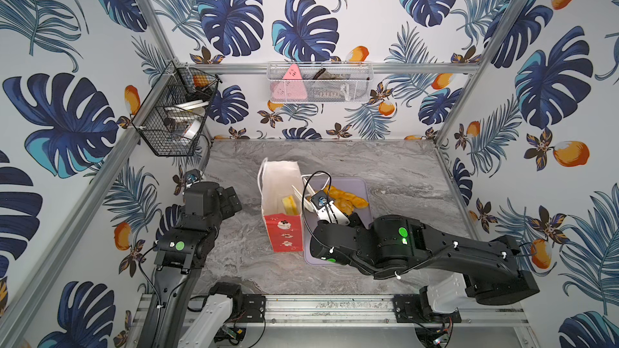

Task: Pack bread into a paper bag
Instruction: Pick up the fake bread from the plate.

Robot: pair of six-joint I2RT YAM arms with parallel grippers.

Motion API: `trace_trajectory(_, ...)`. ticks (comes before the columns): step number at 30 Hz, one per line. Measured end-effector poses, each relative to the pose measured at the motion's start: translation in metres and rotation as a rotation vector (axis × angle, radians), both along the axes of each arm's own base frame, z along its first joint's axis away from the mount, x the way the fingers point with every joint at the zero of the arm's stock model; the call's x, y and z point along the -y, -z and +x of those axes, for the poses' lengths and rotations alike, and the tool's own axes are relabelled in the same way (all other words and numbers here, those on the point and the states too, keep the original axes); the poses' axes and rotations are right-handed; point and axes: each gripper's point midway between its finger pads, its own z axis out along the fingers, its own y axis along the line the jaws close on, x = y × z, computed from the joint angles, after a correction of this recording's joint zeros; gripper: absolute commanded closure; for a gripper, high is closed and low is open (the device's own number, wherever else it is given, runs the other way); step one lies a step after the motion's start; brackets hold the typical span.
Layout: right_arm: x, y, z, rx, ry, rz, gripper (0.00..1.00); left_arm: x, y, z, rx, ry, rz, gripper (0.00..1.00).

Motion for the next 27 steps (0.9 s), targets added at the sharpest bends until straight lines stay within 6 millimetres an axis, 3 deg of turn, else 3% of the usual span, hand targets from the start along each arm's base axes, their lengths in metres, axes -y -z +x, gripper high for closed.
trace_trajectory(8, 0.017, -0.026, 0.013, 0.093, 0.074, 0.034, 0.68, 0.0, 0.0, 0.0, -0.002, 0.001, 0.0, 0.01)
trace_trajectory(12, 0.053, -0.048, 0.023, 0.157, 0.177, 0.097, 0.67, 0.0, 0.0, 0.0, -0.002, 0.0, 0.0, 0.01)
trace_trajectory(15, 0.09, -0.047, 0.034, 0.176, 0.283, 0.123, 0.65, 0.0, -0.001, 0.001, 0.0, 0.0, 0.0, 0.01)
trace_trajectory(17, 0.115, -0.031, 0.044, 0.168, 0.361, 0.104, 0.64, 0.0, -0.002, 0.001, 0.002, 0.0, 0.0, 0.01)
trace_trajectory(21, 0.154, 0.027, 0.05, 0.078, 0.469, 0.038, 0.61, 0.0, -0.001, 0.001, -0.001, 0.001, 0.0, 0.01)
trace_trajectory(24, 0.166, 0.075, 0.046, -0.025, 0.506, -0.01, 0.6, 0.0, 0.0, 0.002, -0.004, 0.001, -0.001, 0.01)
trace_trajectory(27, 0.164, 0.119, 0.043, -0.127, 0.524, -0.053, 0.59, 0.001, 0.002, 0.002, -0.007, 0.004, -0.003, 0.01)
